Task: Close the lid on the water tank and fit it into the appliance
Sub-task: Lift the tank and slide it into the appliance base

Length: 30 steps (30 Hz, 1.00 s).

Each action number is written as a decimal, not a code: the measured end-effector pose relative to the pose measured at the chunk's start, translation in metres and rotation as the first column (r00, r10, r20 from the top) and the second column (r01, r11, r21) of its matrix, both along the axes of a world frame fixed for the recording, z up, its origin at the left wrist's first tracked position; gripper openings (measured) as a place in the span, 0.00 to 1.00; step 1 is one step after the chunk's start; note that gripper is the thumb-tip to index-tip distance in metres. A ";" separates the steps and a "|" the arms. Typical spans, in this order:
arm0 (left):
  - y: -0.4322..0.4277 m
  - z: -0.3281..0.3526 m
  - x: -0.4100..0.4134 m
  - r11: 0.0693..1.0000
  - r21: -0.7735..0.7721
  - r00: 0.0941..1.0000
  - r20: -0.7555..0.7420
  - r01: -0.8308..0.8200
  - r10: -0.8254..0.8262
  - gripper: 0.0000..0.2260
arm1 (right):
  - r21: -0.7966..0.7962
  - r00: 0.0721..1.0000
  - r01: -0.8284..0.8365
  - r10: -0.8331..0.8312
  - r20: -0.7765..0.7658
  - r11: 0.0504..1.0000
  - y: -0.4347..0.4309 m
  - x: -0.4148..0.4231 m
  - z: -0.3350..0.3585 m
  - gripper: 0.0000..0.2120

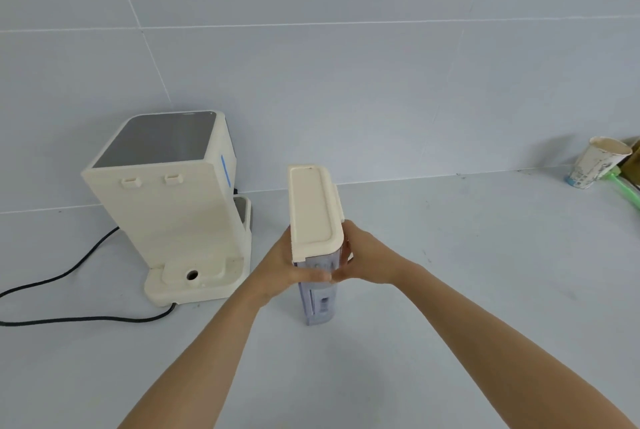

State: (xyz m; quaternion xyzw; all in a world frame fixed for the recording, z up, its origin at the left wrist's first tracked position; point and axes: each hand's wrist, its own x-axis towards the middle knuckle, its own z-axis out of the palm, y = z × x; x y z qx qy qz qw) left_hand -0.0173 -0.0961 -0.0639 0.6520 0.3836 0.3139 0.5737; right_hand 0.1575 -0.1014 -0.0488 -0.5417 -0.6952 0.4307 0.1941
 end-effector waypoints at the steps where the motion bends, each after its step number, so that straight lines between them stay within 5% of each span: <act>1: -0.001 0.001 -0.008 1.000 -0.007 1.000 -0.005 -0.014 0.014 0.35 | -0.018 1.000 0.013 -0.013 -0.006 1.000 -0.003 -0.003 -0.001 0.37; 8: 0.009 0.008 -0.063 0.986 -0.137 0.995 -0.047 -0.090 0.085 0.26 | -0.075 0.969 0.065 -0.081 -0.234 0.995 -0.016 -0.041 -0.014 0.44; 12: 0.018 0.007 -0.088 0.976 -0.169 0.990 -0.045 -0.138 0.133 0.36 | -0.136 0.938 0.044 -0.088 -0.335 0.990 -0.018 -0.060 -0.015 0.46; 19: 0.006 0.008 -0.083 0.965 -0.131 0.969 0.060 -0.229 0.239 0.30 | -0.126 0.882 0.256 -0.285 -0.376 0.958 0.011 -0.034 0.005 0.33; 22: -0.008 -0.003 -0.065 0.890 -0.091 0.877 0.147 -0.448 0.457 0.31 | -0.106 0.834 0.389 -0.399 -0.381 0.915 0.038 -0.011 0.013 0.30; 26: -0.025 -0.017 -0.034 0.669 -0.077 0.657 0.135 -0.739 0.742 0.31 | -0.219 0.847 0.323 -0.385 -0.366 0.921 0.075 -0.007 0.021 0.30; 30: -0.029 -0.021 -0.006 0.524 0.034 0.525 0.045 -0.851 0.850 0.38 | -0.339 0.849 0.230 -0.358 -0.388 0.912 0.100 -0.030 0.017 0.35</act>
